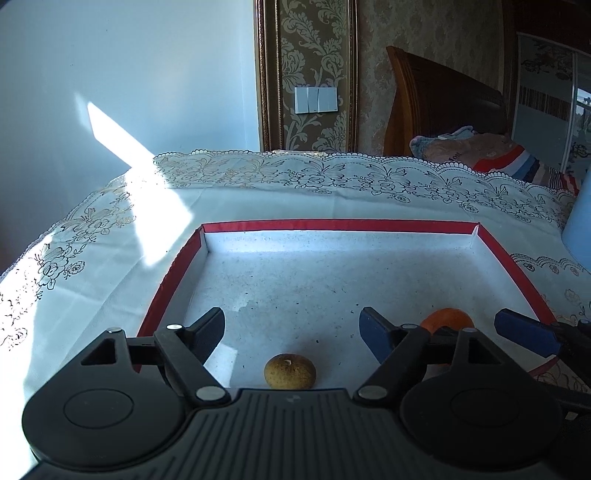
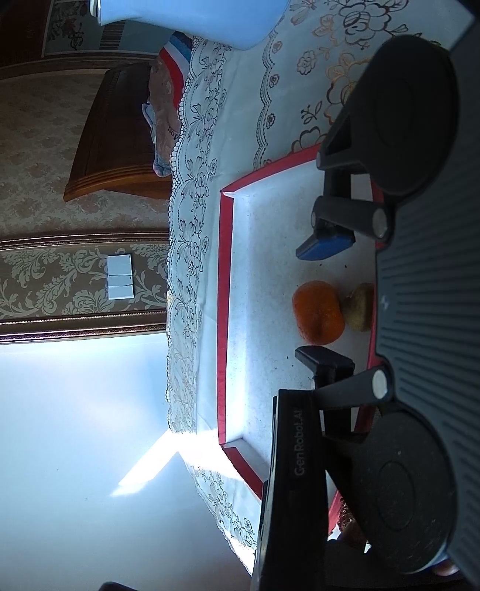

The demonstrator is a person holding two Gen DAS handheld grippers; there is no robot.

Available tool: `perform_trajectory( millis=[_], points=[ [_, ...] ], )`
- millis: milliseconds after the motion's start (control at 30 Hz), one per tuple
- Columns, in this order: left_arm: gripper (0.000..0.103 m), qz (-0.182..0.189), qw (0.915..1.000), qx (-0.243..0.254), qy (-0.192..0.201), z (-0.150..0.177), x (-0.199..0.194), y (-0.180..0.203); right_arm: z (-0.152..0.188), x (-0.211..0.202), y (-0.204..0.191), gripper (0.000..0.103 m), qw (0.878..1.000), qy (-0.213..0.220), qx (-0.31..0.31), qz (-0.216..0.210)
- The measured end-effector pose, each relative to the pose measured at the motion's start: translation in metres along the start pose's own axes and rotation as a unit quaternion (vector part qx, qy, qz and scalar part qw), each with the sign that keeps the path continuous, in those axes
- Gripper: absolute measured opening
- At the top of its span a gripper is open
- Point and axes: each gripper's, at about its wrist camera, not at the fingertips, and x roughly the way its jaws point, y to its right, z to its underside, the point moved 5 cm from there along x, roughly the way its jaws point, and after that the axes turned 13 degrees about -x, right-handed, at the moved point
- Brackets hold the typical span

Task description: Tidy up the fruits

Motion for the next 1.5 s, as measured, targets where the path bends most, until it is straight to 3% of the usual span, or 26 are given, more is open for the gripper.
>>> perform_trajectory(
  millis=[167,367,567,667,1067,1500],
  points=[
    [0.087,0.011,0.9998,-0.007,0.015,-0.002,-0.01,-0.007,0.0,-0.001,0.001,0.056,1.0,0.003,0.002,0.003],
    [0.087,0.021,0.9992,-0.022,0.026,-0.002,-0.02,-0.019,0.0,-0.008,0.003,0.056,1.0,0.012,0.01,0.005],
    [0.087,0.032,0.9971,-0.027,0.064,0.003,-0.052,-0.036,0.004,-0.027,0.009,0.056,0.999,0.027,0.025,0.005],
    [0.087,0.045,0.9953,-0.033,0.079,0.009,-0.068,-0.048,0.01,-0.038,0.012,0.062,0.999,0.035,0.034,0.007],
    [0.087,0.074,0.9914,-0.04,0.1,0.057,-0.11,-0.085,0.042,-0.08,0.035,0.062,0.996,0.044,0.077,0.019],
    [0.087,0.113,0.9881,-0.008,0.104,0.096,-0.136,-0.079,0.066,-0.102,0.036,0.062,0.996,0.033,0.077,0.011]
  ],
)
